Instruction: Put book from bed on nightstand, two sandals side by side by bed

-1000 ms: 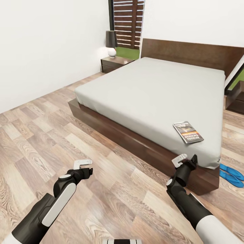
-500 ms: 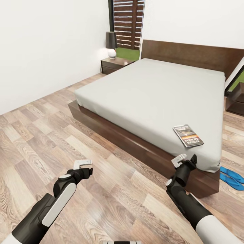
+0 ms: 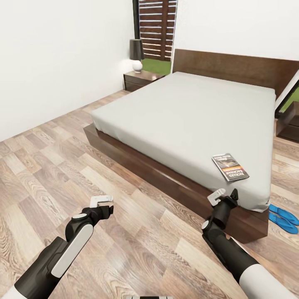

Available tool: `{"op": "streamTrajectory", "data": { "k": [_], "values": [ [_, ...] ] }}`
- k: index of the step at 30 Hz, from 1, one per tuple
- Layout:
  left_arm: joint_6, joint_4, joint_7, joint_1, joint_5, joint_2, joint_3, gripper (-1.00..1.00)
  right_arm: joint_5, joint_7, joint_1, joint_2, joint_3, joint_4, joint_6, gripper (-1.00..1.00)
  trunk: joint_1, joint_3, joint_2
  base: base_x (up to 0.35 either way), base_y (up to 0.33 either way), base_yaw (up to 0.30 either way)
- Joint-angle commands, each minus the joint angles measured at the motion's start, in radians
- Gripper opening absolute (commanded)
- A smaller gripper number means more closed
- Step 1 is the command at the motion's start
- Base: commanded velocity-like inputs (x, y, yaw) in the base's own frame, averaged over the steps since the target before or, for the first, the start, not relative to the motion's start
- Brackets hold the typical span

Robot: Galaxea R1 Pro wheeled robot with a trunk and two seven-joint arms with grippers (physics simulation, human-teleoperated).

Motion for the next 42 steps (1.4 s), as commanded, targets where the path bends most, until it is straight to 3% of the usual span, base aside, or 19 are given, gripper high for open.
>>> {"op": "streamTrajectory", "data": {
  "k": [1, 42],
  "values": [
    [0.0, -0.001, 0.01, -0.001, 0.009, 0.001, -0.002, 1.0, 0.002, -0.002, -0.001, -0.001, 0.003, 0.0, 0.006, 1.0, 0.0, -0.001, 0.0, 0.0, 0.0, 0.0],
    [-0.002, -0.001, 0.016, -0.001, 0.008, 0.001, -0.003, 1.0, 0.001, 0.001, -0.001, -0.001, 0.004, -0.004, -0.008, 1.0, 0.0, -0.001, 0.0, 0.065, -0.025, 0.0]
  ]
}}
